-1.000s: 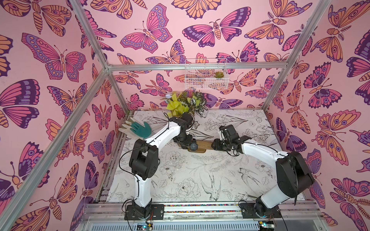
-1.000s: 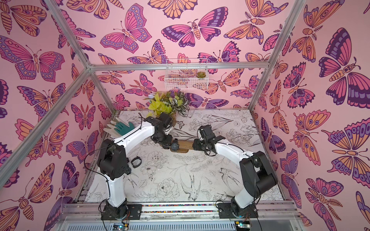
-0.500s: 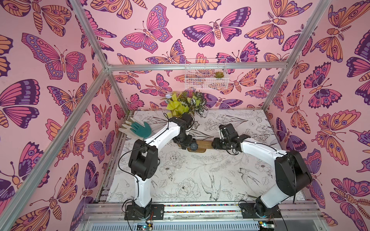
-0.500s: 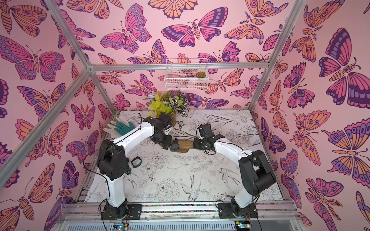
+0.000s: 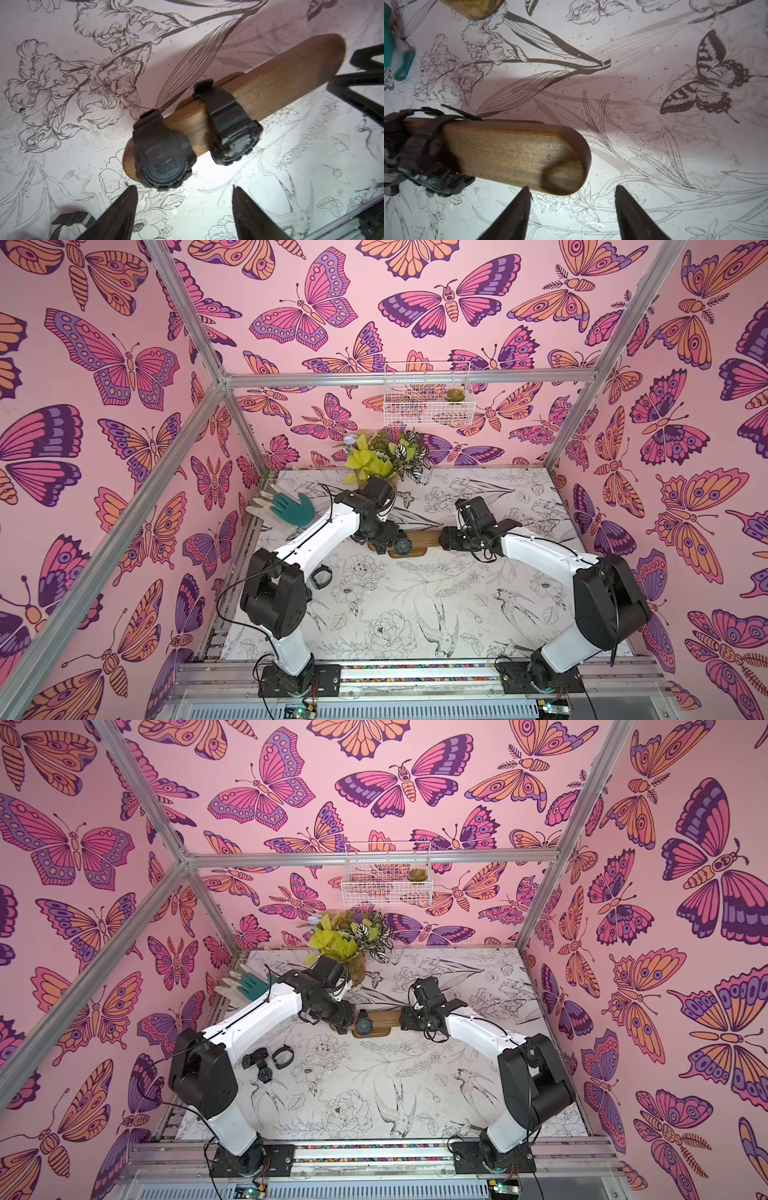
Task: Place watch on stand
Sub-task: Place the watch on the stand.
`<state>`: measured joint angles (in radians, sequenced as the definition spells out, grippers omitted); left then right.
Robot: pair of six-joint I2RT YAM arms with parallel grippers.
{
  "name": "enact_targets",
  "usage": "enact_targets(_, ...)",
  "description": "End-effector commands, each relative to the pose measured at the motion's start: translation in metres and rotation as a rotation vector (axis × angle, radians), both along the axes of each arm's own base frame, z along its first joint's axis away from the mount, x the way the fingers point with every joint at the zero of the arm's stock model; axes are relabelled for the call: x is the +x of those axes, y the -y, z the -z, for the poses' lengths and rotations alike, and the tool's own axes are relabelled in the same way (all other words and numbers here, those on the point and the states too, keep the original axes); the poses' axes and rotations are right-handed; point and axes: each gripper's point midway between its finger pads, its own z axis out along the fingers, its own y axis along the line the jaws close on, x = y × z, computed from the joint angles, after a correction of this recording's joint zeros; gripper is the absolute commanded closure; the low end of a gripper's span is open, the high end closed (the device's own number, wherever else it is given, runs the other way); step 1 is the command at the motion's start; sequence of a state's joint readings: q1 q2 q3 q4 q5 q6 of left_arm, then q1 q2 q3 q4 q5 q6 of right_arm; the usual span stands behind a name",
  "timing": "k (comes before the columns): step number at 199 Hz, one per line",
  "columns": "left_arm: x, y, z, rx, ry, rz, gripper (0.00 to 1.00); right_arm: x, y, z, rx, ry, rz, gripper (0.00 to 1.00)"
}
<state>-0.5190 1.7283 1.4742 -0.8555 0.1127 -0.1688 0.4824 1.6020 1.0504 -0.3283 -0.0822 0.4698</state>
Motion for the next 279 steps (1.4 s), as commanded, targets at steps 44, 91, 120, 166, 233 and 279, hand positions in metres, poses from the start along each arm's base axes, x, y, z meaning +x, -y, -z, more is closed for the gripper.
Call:
enact_targets(44, 0.005, -0.017, 0.013, -0.013, -0.028, -0.125, 0.39, -0.005, 0.001, -0.029, 0.009, 0.058, -0.011, 0.33)
enact_targets(91, 0.006, -0.014, 0.025, -0.014, -0.061, -0.121, 0.35, -0.008, 0.002, -0.031, 0.014, 0.056, -0.014, 0.33)
enact_targets(120, 0.008, -0.011, 0.034, -0.014, -0.084, -0.117, 0.38, -0.010, 0.002, -0.033, 0.020, 0.059, -0.015, 0.33)
enact_targets(166, 0.010, 0.000, 0.033, -0.036, -0.094, -0.090, 0.46, -0.013, 0.004, -0.033, 0.017, 0.058, -0.015, 0.33)
enact_targets(233, 0.005, -0.014, 0.022, 0.012, -0.039, -0.131, 0.36, -0.015, 0.009, -0.036, 0.004, 0.074, -0.006, 0.31)
enact_targets(279, -0.015, -0.072, -0.001, 0.125, 0.123, -0.354, 0.25, -0.027, 0.018, -0.045, -0.010, 0.096, -0.003, 0.28)
